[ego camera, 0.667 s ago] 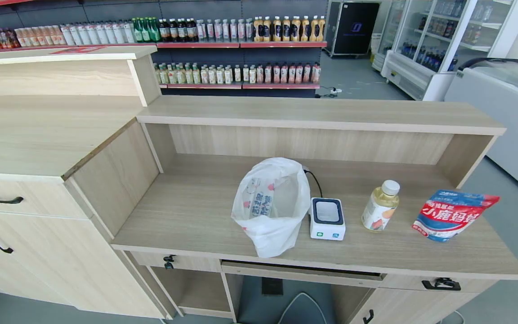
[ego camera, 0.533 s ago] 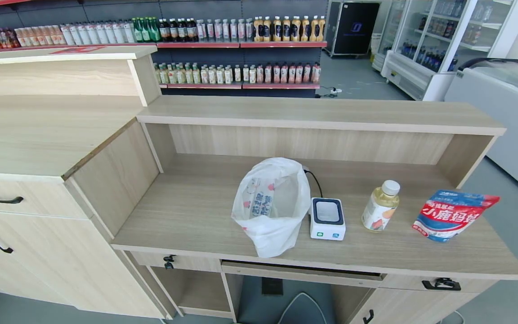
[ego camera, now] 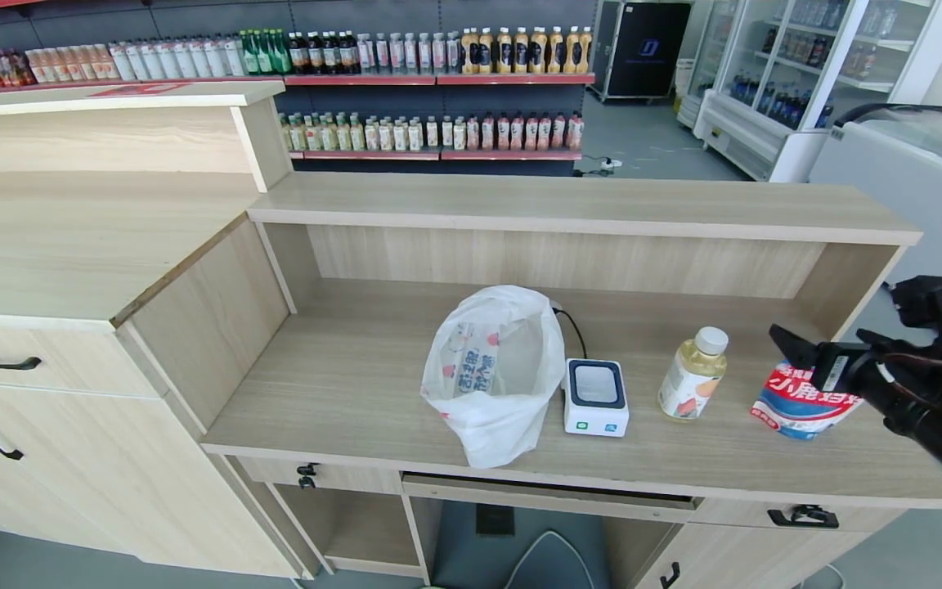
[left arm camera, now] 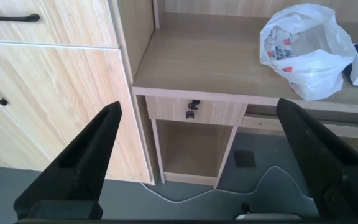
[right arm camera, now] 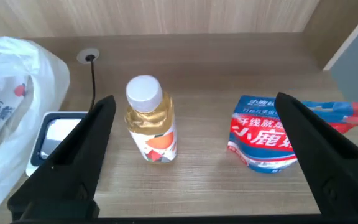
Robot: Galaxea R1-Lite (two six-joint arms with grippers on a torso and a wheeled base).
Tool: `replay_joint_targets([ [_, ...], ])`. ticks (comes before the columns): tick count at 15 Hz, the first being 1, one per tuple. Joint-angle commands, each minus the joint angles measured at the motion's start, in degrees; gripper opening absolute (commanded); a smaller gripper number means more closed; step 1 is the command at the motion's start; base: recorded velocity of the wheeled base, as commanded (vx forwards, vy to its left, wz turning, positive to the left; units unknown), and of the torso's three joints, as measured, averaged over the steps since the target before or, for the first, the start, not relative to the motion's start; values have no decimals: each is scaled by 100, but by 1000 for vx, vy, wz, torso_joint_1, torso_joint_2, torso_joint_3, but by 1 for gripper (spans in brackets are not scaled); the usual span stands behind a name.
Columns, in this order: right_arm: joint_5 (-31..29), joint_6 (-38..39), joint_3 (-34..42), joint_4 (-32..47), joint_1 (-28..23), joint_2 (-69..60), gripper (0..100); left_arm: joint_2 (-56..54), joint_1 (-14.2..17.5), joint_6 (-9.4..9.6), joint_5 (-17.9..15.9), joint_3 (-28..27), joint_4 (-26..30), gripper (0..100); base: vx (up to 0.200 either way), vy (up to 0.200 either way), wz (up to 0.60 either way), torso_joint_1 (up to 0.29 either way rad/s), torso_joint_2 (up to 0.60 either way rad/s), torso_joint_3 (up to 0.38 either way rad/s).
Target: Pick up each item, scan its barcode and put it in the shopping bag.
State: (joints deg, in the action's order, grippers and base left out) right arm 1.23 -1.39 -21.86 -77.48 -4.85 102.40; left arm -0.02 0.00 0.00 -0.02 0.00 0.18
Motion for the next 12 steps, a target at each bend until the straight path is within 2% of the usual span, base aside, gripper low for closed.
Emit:
replay_joint_targets([
  [1,-70,-72,-20,-513,239,1423,100,2,0,0,2,0,-1,100,0,0,0,0,0,0],
  [5,-527,-98,-170,-549,520,1915,100,2,0,0,2,0,-1,100,0,0,0,0,0,0],
  [12,-589,-72,-556,-962,626,2636,100,2,0,0,2,0,-1,100,0,0,0,0,0,0],
])
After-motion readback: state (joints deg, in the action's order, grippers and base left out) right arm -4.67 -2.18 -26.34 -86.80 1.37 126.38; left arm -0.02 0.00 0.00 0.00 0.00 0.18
